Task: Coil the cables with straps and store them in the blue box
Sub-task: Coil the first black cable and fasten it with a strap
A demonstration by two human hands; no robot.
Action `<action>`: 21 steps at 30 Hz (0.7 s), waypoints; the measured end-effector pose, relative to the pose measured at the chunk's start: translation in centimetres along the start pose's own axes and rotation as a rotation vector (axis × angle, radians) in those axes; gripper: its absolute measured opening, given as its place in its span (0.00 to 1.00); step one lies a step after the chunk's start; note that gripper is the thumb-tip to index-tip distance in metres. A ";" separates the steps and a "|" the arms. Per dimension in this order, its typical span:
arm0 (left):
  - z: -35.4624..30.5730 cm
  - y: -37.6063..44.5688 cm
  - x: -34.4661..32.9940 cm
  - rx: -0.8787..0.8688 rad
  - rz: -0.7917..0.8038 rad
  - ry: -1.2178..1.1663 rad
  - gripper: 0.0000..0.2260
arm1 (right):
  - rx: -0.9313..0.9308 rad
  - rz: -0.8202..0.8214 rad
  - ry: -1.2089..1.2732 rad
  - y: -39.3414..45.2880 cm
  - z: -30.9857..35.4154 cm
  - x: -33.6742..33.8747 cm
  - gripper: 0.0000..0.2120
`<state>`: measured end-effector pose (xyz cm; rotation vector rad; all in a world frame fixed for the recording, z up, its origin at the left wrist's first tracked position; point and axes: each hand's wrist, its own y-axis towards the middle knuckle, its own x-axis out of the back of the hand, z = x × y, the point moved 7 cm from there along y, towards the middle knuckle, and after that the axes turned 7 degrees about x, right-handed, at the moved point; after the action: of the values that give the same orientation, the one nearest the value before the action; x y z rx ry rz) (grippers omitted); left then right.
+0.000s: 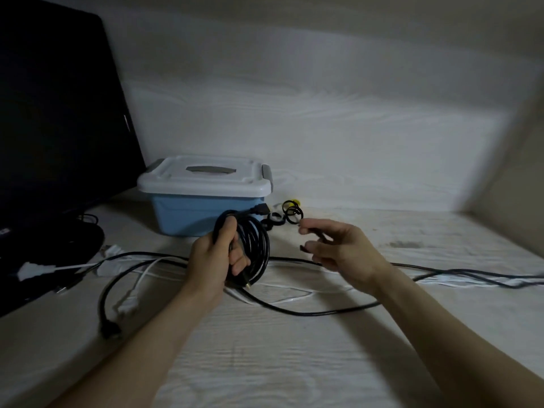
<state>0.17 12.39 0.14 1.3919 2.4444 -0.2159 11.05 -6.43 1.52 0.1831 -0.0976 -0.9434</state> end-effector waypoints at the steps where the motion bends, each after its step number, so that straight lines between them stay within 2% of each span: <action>1: -0.3 -0.5 -0.5 -0.031 0.012 0.055 0.17 | -0.027 0.054 0.074 -0.5 -0.5 -0.6 0.18; 4: -0.9 -1.8 -2.1 -0.172 0.063 0.190 0.18 | -0.053 0.213 0.206 -1.6 -1.2 -2.4 0.23; 7: -0.8 -2.9 -4.0 -0.323 0.116 0.396 0.17 | -0.097 0.264 0.357 -2.1 -1.5 -3.7 0.17; 10: -0.6 -3.8 -5.5 -0.330 0.187 0.490 0.15 | -0.100 0.227 0.309 -2.1 -1.9 -3.8 0.11; 15: -1.1 -3.7 -8.0 -0.343 0.272 0.837 0.05 | -0.067 0.151 0.194 -2.2 -1.9 -3.0 0.14; 19: -0.1 -2.8 -8.3 -0.352 0.224 0.940 0.10 | -0.073 0.002 0.186 -2.0 -2.0 -1.9 0.14; 21: 0.4 -2.8 -8.2 -0.373 0.165 0.894 0.12 | -0.071 -0.037 0.171 -2.1 -2.2 -1.7 0.11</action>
<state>1.68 4.22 2.51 1.7236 2.7436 1.0593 8.70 -5.98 -1.05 0.1995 0.0973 -0.9624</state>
